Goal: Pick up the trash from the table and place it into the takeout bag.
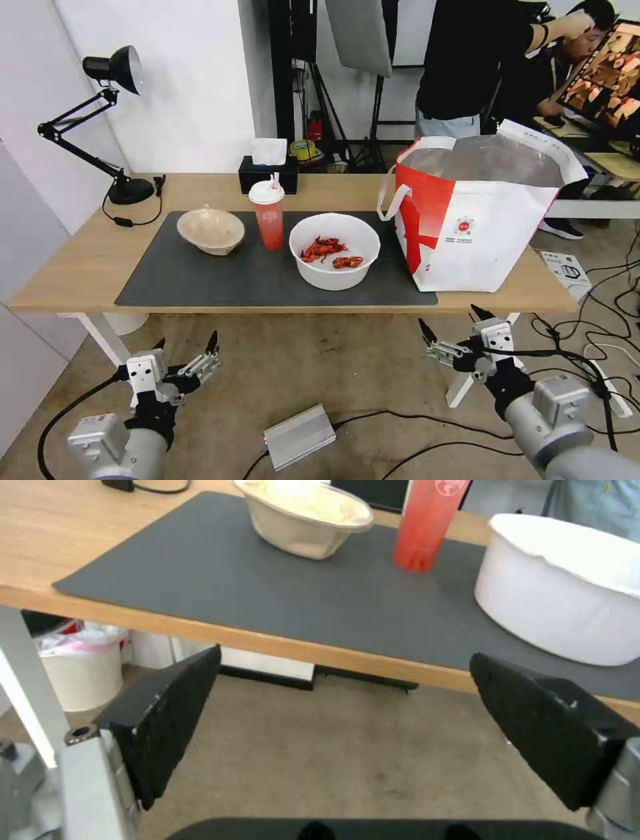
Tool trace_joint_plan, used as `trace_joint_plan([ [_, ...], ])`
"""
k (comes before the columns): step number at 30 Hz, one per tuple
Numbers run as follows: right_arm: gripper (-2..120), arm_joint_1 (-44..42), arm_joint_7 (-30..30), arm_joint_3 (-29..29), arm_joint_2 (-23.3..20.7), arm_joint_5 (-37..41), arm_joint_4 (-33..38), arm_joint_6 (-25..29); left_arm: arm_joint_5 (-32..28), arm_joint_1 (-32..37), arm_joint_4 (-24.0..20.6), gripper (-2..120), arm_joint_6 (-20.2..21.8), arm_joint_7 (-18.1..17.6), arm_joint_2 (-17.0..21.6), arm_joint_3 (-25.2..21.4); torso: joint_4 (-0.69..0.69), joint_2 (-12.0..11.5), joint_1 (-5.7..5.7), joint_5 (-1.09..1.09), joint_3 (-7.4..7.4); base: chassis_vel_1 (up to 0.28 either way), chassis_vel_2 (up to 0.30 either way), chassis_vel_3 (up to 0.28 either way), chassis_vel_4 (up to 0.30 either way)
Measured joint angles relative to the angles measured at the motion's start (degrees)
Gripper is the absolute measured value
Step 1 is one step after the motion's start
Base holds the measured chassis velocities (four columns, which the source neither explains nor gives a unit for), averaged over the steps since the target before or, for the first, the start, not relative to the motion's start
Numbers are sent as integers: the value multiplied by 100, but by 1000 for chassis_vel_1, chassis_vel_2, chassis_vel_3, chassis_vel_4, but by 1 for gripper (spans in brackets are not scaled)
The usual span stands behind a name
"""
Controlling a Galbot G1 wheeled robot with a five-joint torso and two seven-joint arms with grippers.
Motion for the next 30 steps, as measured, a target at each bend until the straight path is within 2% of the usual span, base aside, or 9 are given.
trace_joint_plan([
  [21,100,18,49,-87,47,41,-20,78,-56,8,25,100,-373,-1,-31,-31,0,0,0,0,0,0,0,0,0],
  [30,100,74,64,-87,28,349,-27,364,-126,1,31,100,-510,0,-28,-40,0,0,0,0,0,0,0,0,0],
])
